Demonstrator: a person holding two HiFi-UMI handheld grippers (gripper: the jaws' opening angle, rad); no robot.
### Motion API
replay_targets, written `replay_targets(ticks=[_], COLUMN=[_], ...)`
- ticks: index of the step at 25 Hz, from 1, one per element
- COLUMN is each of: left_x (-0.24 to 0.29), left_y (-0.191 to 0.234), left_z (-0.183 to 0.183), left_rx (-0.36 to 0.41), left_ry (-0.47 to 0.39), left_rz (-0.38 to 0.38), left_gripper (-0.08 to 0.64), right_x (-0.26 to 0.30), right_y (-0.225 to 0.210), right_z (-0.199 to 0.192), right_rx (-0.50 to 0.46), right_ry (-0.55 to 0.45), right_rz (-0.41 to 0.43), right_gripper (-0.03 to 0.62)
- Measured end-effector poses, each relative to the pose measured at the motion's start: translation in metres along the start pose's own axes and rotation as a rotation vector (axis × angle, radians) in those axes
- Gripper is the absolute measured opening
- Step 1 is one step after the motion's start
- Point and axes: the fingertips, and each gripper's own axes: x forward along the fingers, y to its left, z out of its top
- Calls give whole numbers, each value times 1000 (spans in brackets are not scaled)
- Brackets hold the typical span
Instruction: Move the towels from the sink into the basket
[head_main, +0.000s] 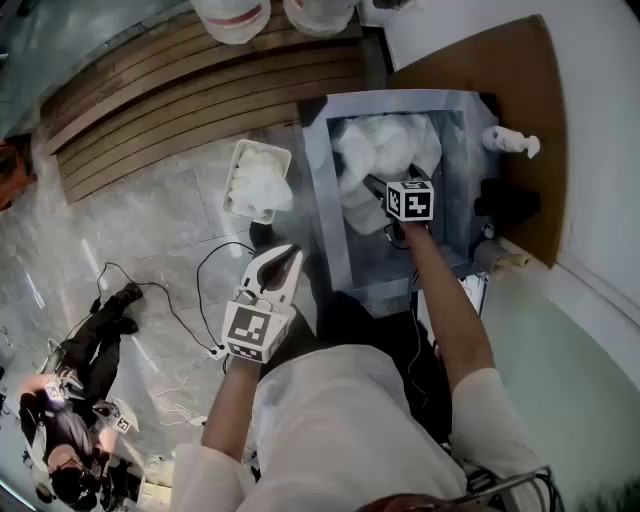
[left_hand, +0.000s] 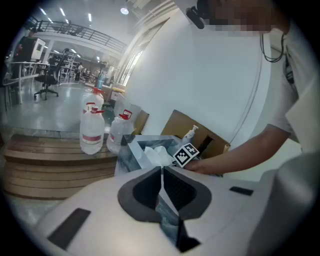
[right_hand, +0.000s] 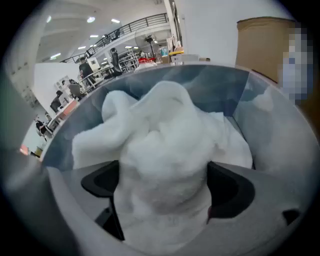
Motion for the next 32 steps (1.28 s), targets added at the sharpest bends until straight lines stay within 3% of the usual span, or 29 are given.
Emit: replay_targets(ticks=[4, 6, 9, 11, 17, 20, 32], left_x=[-3, -6, -12, -18, -38, -46, -95], left_y=[7, 6, 0, -4, -16, -26, -79], left_z=[-10, -11, -4, 3, 13, 23, 119], left_rx=[-16, -18, -6, 5, -12, 24, 124], left_ry=[6, 8, -1, -13, -15, -30, -155], left_rz=[15, 14, 6, 3, 13, 6, -27], left_gripper=[17, 17, 17, 17, 17, 17, 17], right_x=[24, 23, 8, -8, -93, -144, -374], right_y=[-3, -3, -4, -3, 24, 32, 57], right_z=[-4, -2, 0, 0, 13, 28, 81], right_rx=[-64, -81, -123, -122, -77, -69, -39], right_ry=[75, 95, 108, 102, -18, -109, -416], right_rz=[-40, -54, -92, -89, -3, 23, 62], right_gripper=[506, 454, 189, 107, 86, 86, 86])
